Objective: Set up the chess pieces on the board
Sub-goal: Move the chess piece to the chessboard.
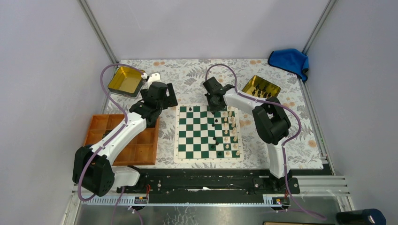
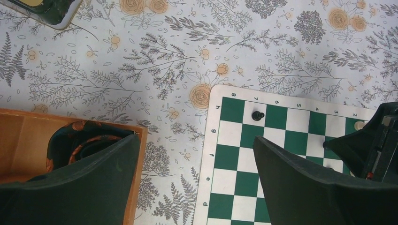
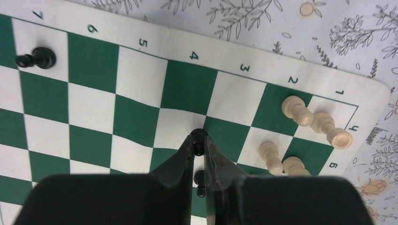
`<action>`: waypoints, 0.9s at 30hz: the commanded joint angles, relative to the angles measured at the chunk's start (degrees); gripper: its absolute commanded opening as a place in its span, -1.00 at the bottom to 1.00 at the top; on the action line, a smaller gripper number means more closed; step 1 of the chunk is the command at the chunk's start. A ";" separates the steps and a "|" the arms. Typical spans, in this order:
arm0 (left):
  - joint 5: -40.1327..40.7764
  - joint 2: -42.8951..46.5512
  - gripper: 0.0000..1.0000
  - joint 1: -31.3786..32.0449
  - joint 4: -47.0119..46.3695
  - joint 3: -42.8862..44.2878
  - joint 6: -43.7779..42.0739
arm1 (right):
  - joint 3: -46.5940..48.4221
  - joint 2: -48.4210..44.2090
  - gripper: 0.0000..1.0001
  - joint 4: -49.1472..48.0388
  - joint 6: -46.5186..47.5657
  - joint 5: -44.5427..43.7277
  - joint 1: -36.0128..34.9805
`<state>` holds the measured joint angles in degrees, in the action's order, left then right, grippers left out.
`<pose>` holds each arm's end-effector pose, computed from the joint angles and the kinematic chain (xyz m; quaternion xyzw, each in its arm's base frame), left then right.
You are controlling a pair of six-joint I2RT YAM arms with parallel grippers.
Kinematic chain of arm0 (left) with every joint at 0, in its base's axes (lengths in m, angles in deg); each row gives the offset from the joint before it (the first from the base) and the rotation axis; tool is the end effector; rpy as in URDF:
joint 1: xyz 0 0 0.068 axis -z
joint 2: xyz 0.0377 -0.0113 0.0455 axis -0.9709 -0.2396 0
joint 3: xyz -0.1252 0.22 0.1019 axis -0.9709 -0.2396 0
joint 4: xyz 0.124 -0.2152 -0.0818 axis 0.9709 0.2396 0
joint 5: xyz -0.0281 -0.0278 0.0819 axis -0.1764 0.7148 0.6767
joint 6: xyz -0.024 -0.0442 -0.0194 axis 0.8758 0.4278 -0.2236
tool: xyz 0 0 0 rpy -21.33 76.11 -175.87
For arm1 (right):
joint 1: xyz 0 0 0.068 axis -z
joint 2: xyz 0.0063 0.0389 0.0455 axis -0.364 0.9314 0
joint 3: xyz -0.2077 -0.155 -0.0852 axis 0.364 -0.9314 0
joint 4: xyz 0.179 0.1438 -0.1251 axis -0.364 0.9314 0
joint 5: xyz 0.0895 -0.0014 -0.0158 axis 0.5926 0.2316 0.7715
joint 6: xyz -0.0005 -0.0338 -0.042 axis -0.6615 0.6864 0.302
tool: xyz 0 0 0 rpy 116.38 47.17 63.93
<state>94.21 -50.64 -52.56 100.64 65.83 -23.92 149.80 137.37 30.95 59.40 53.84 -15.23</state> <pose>0.2622 -0.1000 0.2841 -0.1114 0.8795 -0.0304 0.4617 0.3601 0.2612 0.1778 -0.1505 0.9474 0.0636 0.2752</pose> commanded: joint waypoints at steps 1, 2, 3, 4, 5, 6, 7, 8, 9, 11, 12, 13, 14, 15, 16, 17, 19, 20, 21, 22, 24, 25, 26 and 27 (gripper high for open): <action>1.45 1.44 0.97 -0.37 -1.98 1.67 -1.53 | 4.37 0.38 -0.88 1.51 0.88 0.27 0.43; 1.59 1.75 0.97 -0.37 -1.99 1.58 -1.57 | 4.83 0.44 -0.89 1.80 0.96 0.20 0.45; 1.69 2.06 0.97 -0.37 -1.95 1.52 -1.70 | 5.46 0.46 -0.89 2.03 0.98 0.34 0.45; 1.89 2.41 0.98 -0.37 -1.96 1.40 -1.75 | 5.91 0.46 -0.90 2.23 0.98 0.45 0.45; 2.04 2.72 0.98 -0.37 -1.96 1.20 -1.80 | 6.27 0.39 -0.90 2.42 1.00 0.69 0.39; 2.20 3.14 0.98 -0.37 -1.99 1.02 -1.84 | 6.63 0.44 -0.90 2.61 1.05 0.95 0.37; 2.47 3.60 0.98 -0.37 -1.99 0.81 -1.84 | 7.02 0.46 -0.90 2.75 0.97 1.08 0.22; 2.66 3.97 0.97 -0.37 -1.98 0.59 -1.87 | 7.39 0.51 -0.91 2.92 0.98 1.11 0.14; 2.81 4.32 0.97 -0.37 -1.92 0.37 -1.86 | 7.81 0.59 -0.91 3.13 1.02 1.15 -0.10; 2.97 5.13 0.98 -0.37 -1.98 -0.07 -1.80 | 8.75 0.93 -0.91 3.58 1.07 1.11 -0.69; 3.06 5.47 0.98 -0.37 -1.99 -0.29 -1.77 | 9.31 1.17 -0.91 3.90 1.07 1.13 -1.07; 3.15 5.78 0.97 -0.37 -2.04 -0.49 -1.68 | 9.94 1.55 -0.91 4.24 1.07 1.05 -1.45; 3.16 6.14 0.97 -0.35 -2.04 -0.73 -1.67 | 10.71 1.91 -0.92 4.55 1.10 0.97 -1.88; 3.18 6.45 0.98 -0.37 -2.07 -0.91 -1.62 | 11.42 2.35 -0.92 4.97 1.15 0.88 -2.38; 3.23 6.76 0.98 -0.41 -2.03 -1.10 -1.65 | 12.32 2.80 -0.93 5.39 1.15 0.81 -2.83; 3.32 7.13 0.98 -0.45 -2.07 -1.34 -1.67 | 13.15 3.31 -0.93 5.85 1.16 0.82 -3.29; 3.45 7.91 0.98 -0.46 -2.04 -1.91 -1.59 | 14.93 4.31 -0.93 6.47 1.16 0.86 -4.25; 3.50 8.28 0.98 -0.52 -1.96 -2.15 -1.58 | 15.78 4.92 -0.94 6.90 1.16 0.76 -4.75; 3.51 8.64 0.98 -0.54 -1.94 -2.33 -1.51 | 16.81 5.47 -0.94 7.23 1.16 0.79 -5.19; 3.51 8.98 0.97 -0.59 -1.86 -2.53 -1.50 | 17.72 6.15 -0.94 7.63 1.11 0.82 -5.60; 3.46 9.69 0.98 -0.63 -1.62 -2.95 -1.36 | 19.61 7.22 -0.95 8.28 1.00 1.07 -6.37; 3.36 10.10 0.98 -0.63 -1.48 -3.22 -1.25 | 20.34 7.80 -0.95 8.45 0.91 1.15 -6.71; 3.22 10.41 0.98 -0.68 -1.51 -3.50 -1.11 | 20.96 8.29 -0.95 8.63 0.85 1.28 -7.17; 3.01 10.75 0.98 -0.67 -1.44 -3.71 -0.94 | 21.75 8.99 -0.95 8.78 0.81 1.37 -7.46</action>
<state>95.94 -41.83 -52.76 100.71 63.31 -24.80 167.11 144.85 37.69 59.73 54.39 -21.26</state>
